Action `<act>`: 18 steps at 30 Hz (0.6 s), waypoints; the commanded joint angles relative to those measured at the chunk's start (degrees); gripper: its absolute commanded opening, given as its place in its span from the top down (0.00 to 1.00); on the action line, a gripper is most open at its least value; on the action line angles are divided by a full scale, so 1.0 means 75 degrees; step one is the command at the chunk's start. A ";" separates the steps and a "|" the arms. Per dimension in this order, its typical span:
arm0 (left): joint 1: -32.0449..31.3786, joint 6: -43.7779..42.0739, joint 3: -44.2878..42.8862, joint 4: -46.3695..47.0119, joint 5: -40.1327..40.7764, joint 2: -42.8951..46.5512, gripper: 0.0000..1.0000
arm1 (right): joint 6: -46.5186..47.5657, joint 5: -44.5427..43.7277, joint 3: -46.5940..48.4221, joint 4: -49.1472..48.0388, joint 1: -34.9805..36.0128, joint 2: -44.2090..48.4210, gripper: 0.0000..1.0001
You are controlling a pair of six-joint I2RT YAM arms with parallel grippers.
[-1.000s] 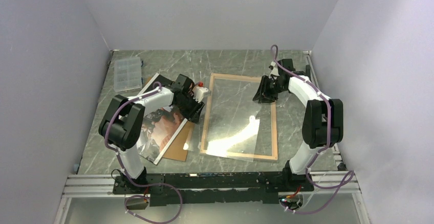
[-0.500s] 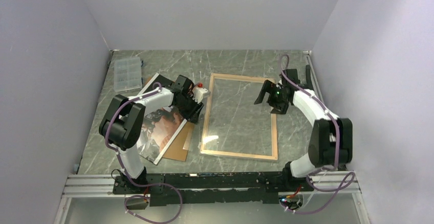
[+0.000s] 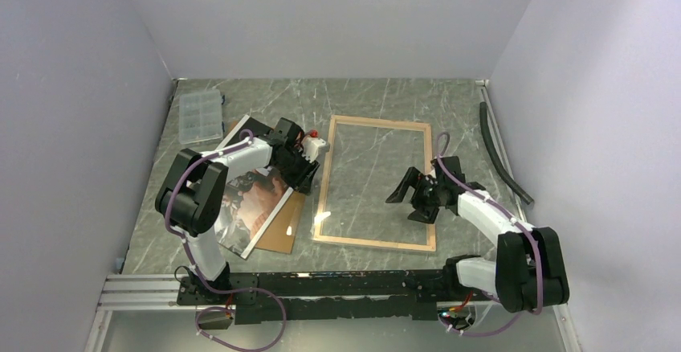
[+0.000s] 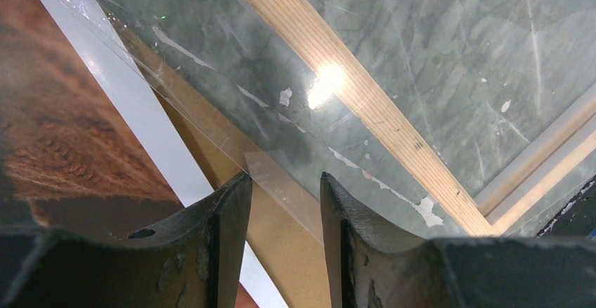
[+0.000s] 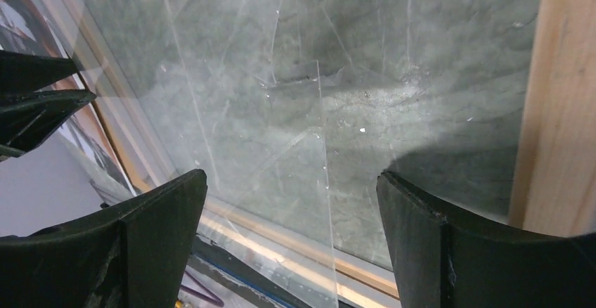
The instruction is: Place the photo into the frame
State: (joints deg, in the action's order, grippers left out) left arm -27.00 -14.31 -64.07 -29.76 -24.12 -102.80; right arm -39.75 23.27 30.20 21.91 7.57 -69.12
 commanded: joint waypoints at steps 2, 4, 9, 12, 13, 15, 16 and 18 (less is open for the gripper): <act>-0.0032 -0.0073 -0.0011 -0.0245 -0.0147 0.0004 0.54 | -0.0640 0.0347 -0.0395 -0.1449 0.0245 0.0146 0.08; -0.0032 -0.0067 -0.0038 -0.0260 -0.0118 0.0000 0.54 | -0.0841 0.0480 -0.0562 -0.1906 0.0323 0.0067 0.12; -0.0034 0.0011 -0.0119 -0.0335 -0.0216 -0.0047 0.54 | -0.1465 0.0659 -0.0957 -0.3127 0.0685 -0.0316 0.37; -0.0032 0.0021 -0.0140 -0.0385 -0.0253 -0.0039 0.55 | -0.1788 0.0820 -0.1194 -0.3698 0.0735 -0.0297 0.55; -0.0032 0.0021 -0.0146 -0.0397 -0.0276 -0.0036 0.55 | -0.1888 0.0846 -0.1255 -0.3849 0.0739 -0.0196 0.59; -0.0032 0.0009 -0.0156 -0.0438 -0.0297 -0.0039 0.55 | -0.2028 0.0863 -0.1341 -0.4092 0.0737 0.0085 0.64; -0.0023 0.0005 -0.0154 -0.0444 -0.0301 -0.0032 0.55 | -0.2100 0.0869 -0.1382 -0.4209 0.0736 0.0256 0.65; -0.0024 0.0011 -0.0151 -0.0434 -0.0313 -0.0025 0.55 | -0.2225 0.0934 -0.1454 -0.4472 0.0749 0.0548 0.64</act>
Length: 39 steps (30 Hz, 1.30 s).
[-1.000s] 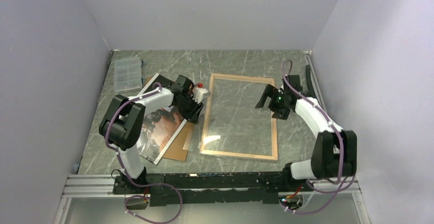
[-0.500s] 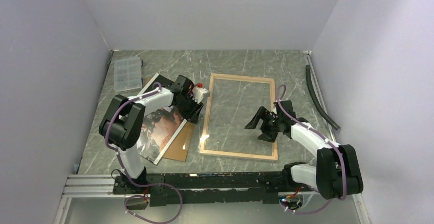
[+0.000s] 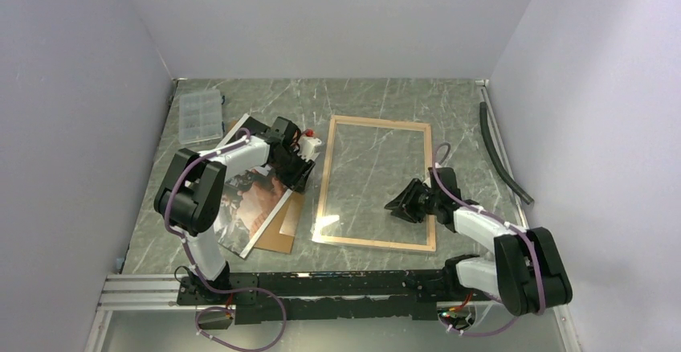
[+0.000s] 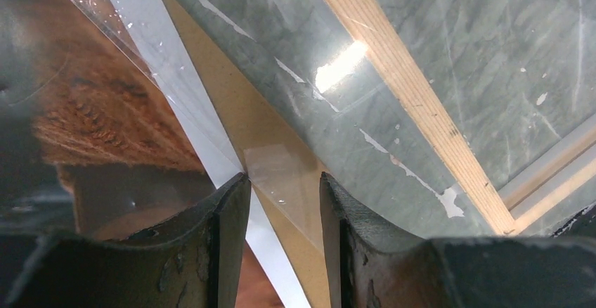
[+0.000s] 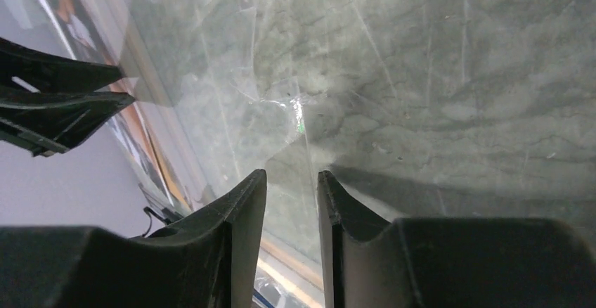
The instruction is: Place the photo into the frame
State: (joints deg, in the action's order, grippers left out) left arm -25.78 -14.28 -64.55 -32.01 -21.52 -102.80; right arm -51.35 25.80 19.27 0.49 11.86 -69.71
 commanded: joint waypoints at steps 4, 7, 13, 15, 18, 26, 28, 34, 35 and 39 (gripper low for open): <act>-0.0187 0.0015 -0.0100 -0.0120 -0.0713 -0.0118 0.55 | -0.0933 0.0863 -0.0234 -0.2340 0.0208 0.0815 0.57; -0.0191 0.0057 -0.0098 -0.0104 -0.0757 -0.0177 0.55 | -0.1127 0.1098 -0.0473 -0.3009 0.0289 0.0624 0.48; -0.0179 0.0050 -0.0111 -0.0154 -0.0805 -0.0141 0.55 | -0.1250 0.1142 -0.0640 -0.3469 0.0450 0.0226 0.47; -0.0185 0.0061 -0.0126 -0.0184 -0.0796 -0.0123 0.55 | -0.1243 0.1115 -0.0517 -0.3259 0.0446 0.0323 0.52; -0.0164 0.0055 -0.0287 -0.0366 -0.0793 -0.0058 0.54 | -0.0576 0.0857 0.0057 -0.1914 0.0421 0.0902 0.61; 0.0521 0.0135 -0.1010 -0.0815 -0.1092 0.0289 0.34 | 0.1339 0.0343 0.1664 0.1352 -0.0463 0.2396 0.96; 0.0604 0.0184 -0.1137 -0.0831 -0.1094 0.0323 0.31 | 0.1670 0.0425 0.1914 0.1761 -0.0555 0.2237 1.00; 0.0637 0.0372 -0.1265 -0.0797 -0.1191 0.0203 0.30 | 0.2540 0.0439 0.2669 0.2592 -0.0628 0.1803 1.00; 0.0637 0.0390 -0.1261 -0.0760 -0.1205 0.0170 0.31 | 0.2664 0.0339 0.2804 0.2801 -0.0656 0.1751 1.00; 0.0607 0.0529 -0.1256 -0.0610 -0.1230 0.0050 0.34 | 0.2903 0.0312 0.3031 0.3113 -0.0896 0.1770 1.00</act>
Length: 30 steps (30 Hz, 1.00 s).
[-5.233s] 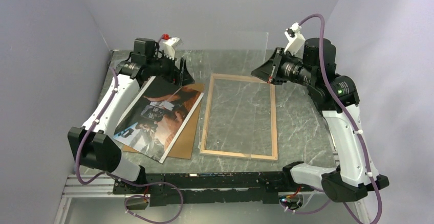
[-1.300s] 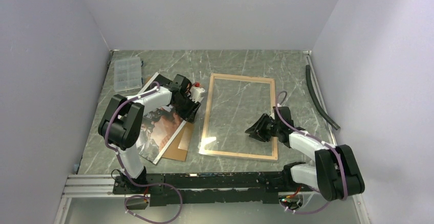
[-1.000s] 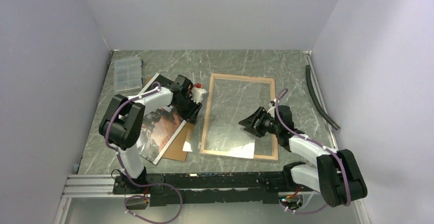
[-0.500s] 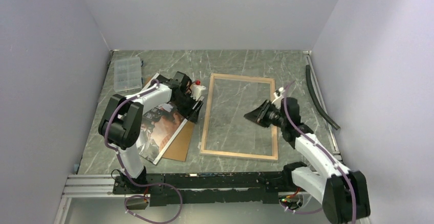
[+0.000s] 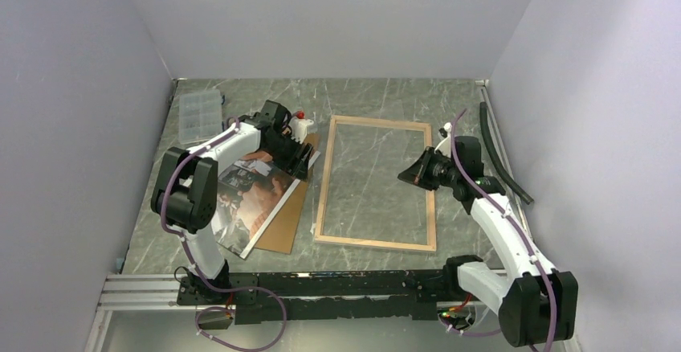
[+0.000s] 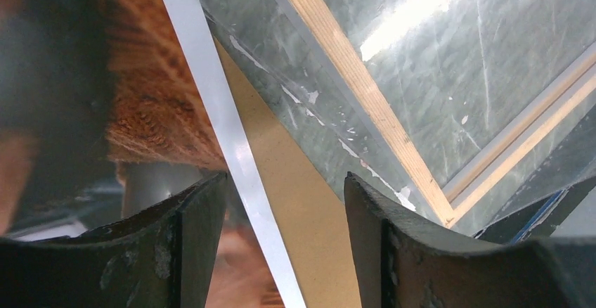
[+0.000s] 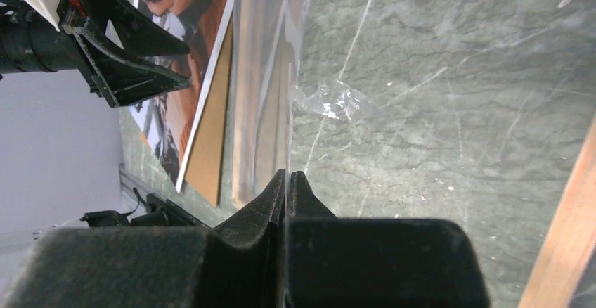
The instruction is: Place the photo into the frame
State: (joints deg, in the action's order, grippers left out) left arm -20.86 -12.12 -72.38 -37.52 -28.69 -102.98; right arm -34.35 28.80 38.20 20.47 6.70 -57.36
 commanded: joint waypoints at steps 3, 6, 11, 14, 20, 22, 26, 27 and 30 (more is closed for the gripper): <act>-0.0105 0.0314 -0.0191 0.0206 -0.0253 -0.0021 0.37 | 0.0577 -0.0118 0.0452 0.0425 -0.0392 0.0303 1.00; -0.0164 0.0355 -0.0155 0.0253 -0.0210 -0.0104 0.40 | 0.0488 -0.0235 0.0259 0.0304 -0.0532 0.0582 1.00; -0.0219 0.0382 -0.0210 0.0236 -0.0174 -0.0200 0.43 | 0.0340 -0.0537 -0.0161 0.0082 -0.0703 0.1143 1.00; -0.0261 0.0391 -0.0231 0.0228 -0.0135 -0.0268 0.44 | 0.0197 -0.0643 -0.0368 -0.0070 -0.0826 0.1450 1.00; -0.0437 0.0482 -0.0064 0.0359 0.0054 -0.0366 0.47 | 0.0020 -0.0379 -0.0623 -0.0333 -0.0958 0.1405 1.00; -0.0469 0.0512 -0.0044 0.0390 0.0053 -0.0385 0.48 | 0.0058 -0.0438 -0.0640 -0.0343 -0.1103 0.1450 1.00; -0.0500 0.0517 -0.0076 0.0391 0.0052 -0.0439 0.49 | 0.0185 -0.0349 -0.0602 -0.0406 -0.1181 0.1455 1.00; -0.0510 0.0515 -0.0099 0.0380 0.0066 -0.0473 0.49 | 0.0228 -0.0207 -0.0569 -0.0438 -0.1184 0.1415 1.00; -0.0534 0.0505 -0.0143 0.0368 0.0110 -0.0574 0.50 | 0.0302 0.0091 -0.0600 -0.0695 -0.1181 0.1547 1.00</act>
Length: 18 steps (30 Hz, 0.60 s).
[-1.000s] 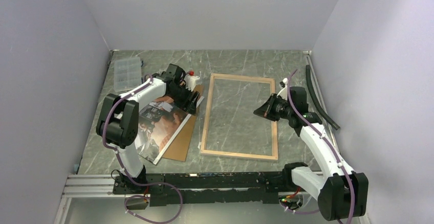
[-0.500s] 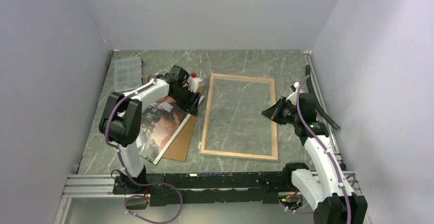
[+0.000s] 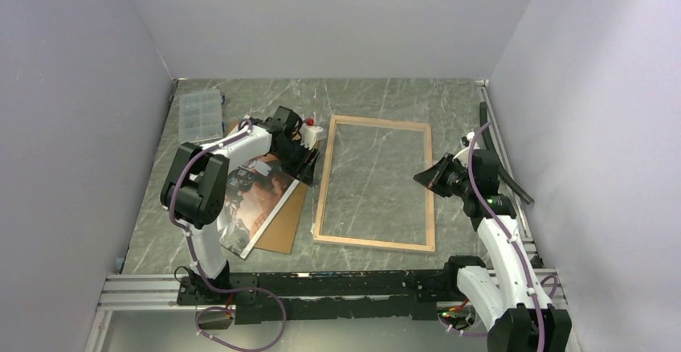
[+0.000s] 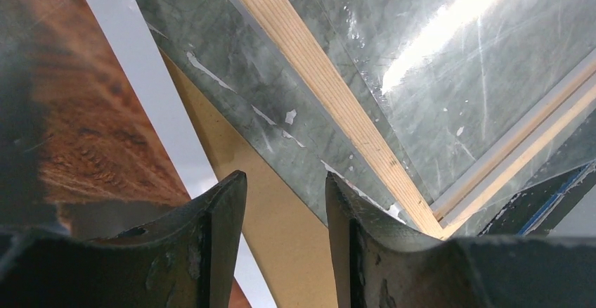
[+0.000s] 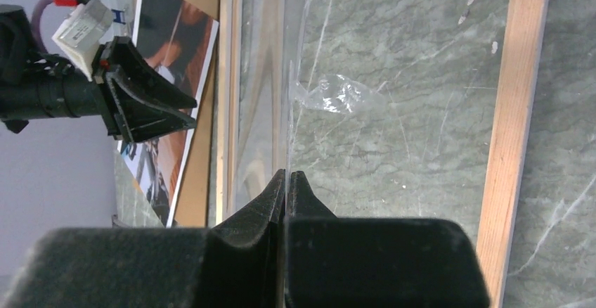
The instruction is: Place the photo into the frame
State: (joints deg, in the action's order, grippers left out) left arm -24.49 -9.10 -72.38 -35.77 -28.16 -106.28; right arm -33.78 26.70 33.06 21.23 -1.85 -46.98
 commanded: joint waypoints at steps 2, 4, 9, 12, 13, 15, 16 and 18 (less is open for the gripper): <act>-0.0062 0.0108 -0.0163 0.0162 0.0074 -0.0200 0.51 | 0.0214 0.0606 0.0009 -0.1062 -0.0039 0.0363 1.00; -0.0061 0.0107 -0.0188 0.0189 0.0086 -0.0276 0.52 | 0.0166 0.0834 -0.0072 -0.1268 -0.0038 0.0490 1.00; -0.0080 0.0204 -0.0247 0.0210 0.0001 -0.0450 0.57 | 0.0021 0.1310 -0.0176 -0.1741 -0.0039 0.0585 1.00; -0.0097 0.0248 -0.0284 0.0207 -0.0051 -0.0498 0.59 | 0.0035 0.1351 -0.0159 -0.1851 -0.0049 0.0550 1.00; -0.0096 0.0258 -0.0297 0.0209 -0.0063 -0.0507 0.60 | 0.0033 0.1400 -0.0136 -0.1912 -0.0054 0.0501 1.00; -0.0109 0.0273 -0.0319 0.0193 -0.0080 -0.0541 0.61 | -0.0040 0.1487 -0.0131 -0.2106 -0.0048 0.0407 1.00; -0.0108 0.0276 -0.0336 0.0198 -0.0076 -0.0547 0.61 | -0.0067 0.1499 -0.0131 -0.2160 -0.0048 0.0349 1.00; -0.0103 0.0270 -0.0345 0.0199 -0.0075 -0.0549 0.62 | -0.0011 0.1491 -0.0117 -0.2167 -0.0049 0.0206 1.00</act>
State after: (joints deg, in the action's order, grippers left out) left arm -24.86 -7.77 -73.01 -34.89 -27.59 -109.82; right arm -34.13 35.86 31.73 11.09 -1.96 -44.31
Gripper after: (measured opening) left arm 0.388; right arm 0.015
